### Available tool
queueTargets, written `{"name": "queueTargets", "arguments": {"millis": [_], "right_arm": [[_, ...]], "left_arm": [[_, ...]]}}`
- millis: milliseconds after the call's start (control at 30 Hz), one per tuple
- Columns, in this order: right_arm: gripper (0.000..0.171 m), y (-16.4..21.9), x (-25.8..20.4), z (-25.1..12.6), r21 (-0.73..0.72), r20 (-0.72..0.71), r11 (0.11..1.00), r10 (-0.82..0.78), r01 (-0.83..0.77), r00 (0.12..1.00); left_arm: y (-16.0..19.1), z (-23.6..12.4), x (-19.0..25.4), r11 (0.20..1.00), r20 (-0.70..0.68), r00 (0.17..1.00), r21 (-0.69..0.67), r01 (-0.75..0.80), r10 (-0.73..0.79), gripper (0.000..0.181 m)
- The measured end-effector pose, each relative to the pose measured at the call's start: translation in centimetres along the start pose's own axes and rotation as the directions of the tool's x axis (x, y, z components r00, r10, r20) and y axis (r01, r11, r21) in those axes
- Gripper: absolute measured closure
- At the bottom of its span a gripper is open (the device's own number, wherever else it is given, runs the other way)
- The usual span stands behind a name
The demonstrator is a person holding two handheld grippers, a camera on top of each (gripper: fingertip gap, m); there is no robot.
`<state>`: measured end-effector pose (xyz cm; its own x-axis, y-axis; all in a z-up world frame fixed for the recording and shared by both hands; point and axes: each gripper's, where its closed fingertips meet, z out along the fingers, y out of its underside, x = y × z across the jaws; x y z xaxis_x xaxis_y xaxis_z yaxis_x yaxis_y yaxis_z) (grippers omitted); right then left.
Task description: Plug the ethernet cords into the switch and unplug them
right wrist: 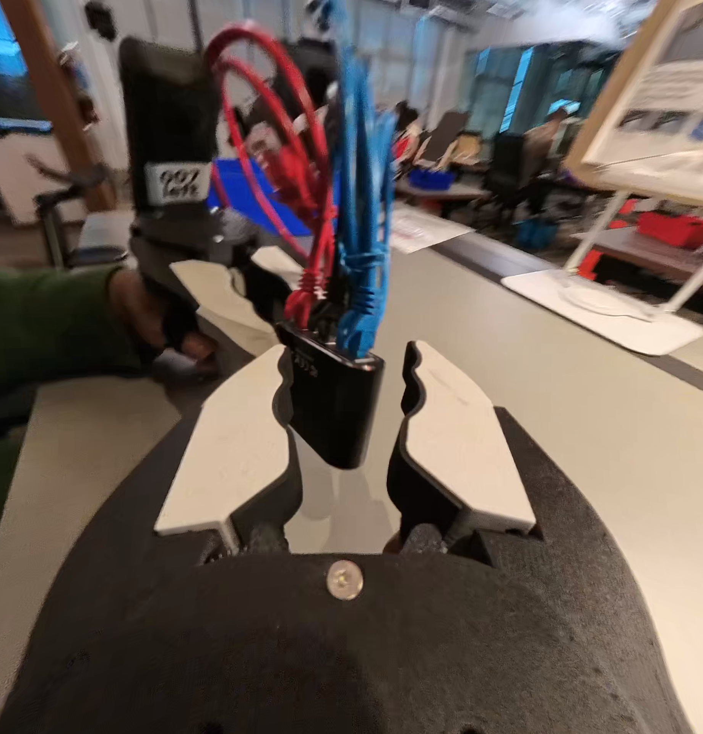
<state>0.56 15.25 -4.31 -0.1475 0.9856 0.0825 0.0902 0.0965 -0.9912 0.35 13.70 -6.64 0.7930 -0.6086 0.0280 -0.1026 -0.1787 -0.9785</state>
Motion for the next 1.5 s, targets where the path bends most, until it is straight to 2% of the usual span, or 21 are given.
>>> {"name": "queueTargets", "arguments": {"millis": [100, 233, 333, 433, 533, 600, 667, 733, 800, 900, 1000, 1067, 1133, 1300, 1400, 1500], "right_arm": [[0.130, 1.2, -1.9, 0.3, -0.072, 0.130, 0.997, -0.014, 0.024, 0.991], [0.140, 1.5, -2.5, 0.2, -0.105, 0.164, 0.994, -0.001, 0.019, 0.986], [0.152, 0.3, -2.9, 0.1, -0.048, 0.148, 0.999, -0.009, 0.017, 0.989], [0.153, -0.1, -2.4, 0.5, -0.025, 0.083, 1.000, -0.005, 0.007, 0.997], [0.153, -1.1, -2.2, 0.8, 0.030, 0.053, 0.999, 0.029, -0.030, 0.998], [0.153, -2.4, -2.2, 0.8, 0.107, 0.057, 0.990, 0.082, -0.088, 0.995], [0.153, -4.0, -2.1, 0.8, 0.213, 0.067, 0.961, 0.165, -0.176, 0.984], [0.153, -5.7, -1.9, 0.9, 0.339, 0.099, 0.893, 0.279, -0.296, 0.955], [0.153, -7.1, -2.1, 1.1, 0.446, 0.175, 0.789, 0.385, -0.422, 0.906], [0.152, -8.2, -2.8, 1.5, 0.529, 0.267, 0.666, 0.457, -0.525, 0.849], [0.152, -8.3, -4.2, 2.2, 0.534, 0.286, 0.655, 0.455, -0.534, 0.843], [0.152, -8.1, -5.1, 2.5, 0.525, 0.262, 0.688, 0.430, -0.502, 0.864], [0.152, -7.9, -5.6, 2.7, 0.516, 0.244, 0.712, 0.411, -0.476, 0.879], [0.149, -7.6, -5.9, 2.9, 0.502, 0.220, 0.732, 0.407, -0.460, 0.887], [0.139, -6.4, -6.1, 3.7, 0.434, 0.160, 0.796, 0.394, -0.423, 0.905], [0.127, -4.8, -7.1, 4.4, 0.317, 0.089, 0.891, 0.313, -0.325, 0.946]], "left_arm": [[0.8, 0.1, 1.0, 0.996, -0.057, 0.996, -0.053, -0.075, 0.072, 0.152], [1.1, -0.1, 1.4, 0.994, -0.087, 0.993, -0.068, -0.085, 0.079, 0.151], [0.4, -0.2, 1.3, 1.000, -0.096, 0.995, -0.025, 0.005, -0.007, 0.140], [-0.6, -0.8, 1.5, 0.986, -0.142, 0.978, 0.034, 0.162, -0.156, 0.120], [-1.2, -1.6, 1.3, 0.954, -0.150, 0.949, 0.078, 0.291, -0.277, 0.119], [-2.2, -2.4, 1.1, 0.897, -0.170, 0.906, 0.157, 0.414, -0.388, 0.119], [-3.7, -3.7, 0.8, 0.790, -0.232, 0.842, 0.293, 0.538, -0.488, 0.119], [-5.3, -5.2, 0.3, 0.642, -0.319, 0.771, 0.428, 0.636, -0.551, 0.119], [-6.4, -6.5, 0.0, 0.517, -0.393, 0.724, 0.515, 0.684, -0.566, 0.119], [-7.0, -7.2, 0.0, 0.450, -0.412, 0.725, 0.584, 0.675, -0.552, 0.121], [-7.1, -7.3, 0.4, 0.427, -0.419, 0.732, 0.614, 0.664, -0.537, 0.129], [-7.5, -7.6, 1.0, 0.438, -0.433, 0.751, 0.622, 0.649, -0.499, 0.136], [-7.4, -7.5, 1.3, 0.480, -0.384, 0.789, 0.638, 0.602, -0.479, 0.149], [-7.3, -7.7, 1.5, 0.534, -0.291, 0.847, 0.673, 0.512, -0.445, 0.153], [-7.0, -8.2, 1.1, 0.621, -0.151, 0.898, 0.675, 0.399, -0.413, 0.154], [-6.8, -8.9, 1.1, 0.712, -0.034, 0.938, 0.642, 0.284, -0.344, 0.153]]}}
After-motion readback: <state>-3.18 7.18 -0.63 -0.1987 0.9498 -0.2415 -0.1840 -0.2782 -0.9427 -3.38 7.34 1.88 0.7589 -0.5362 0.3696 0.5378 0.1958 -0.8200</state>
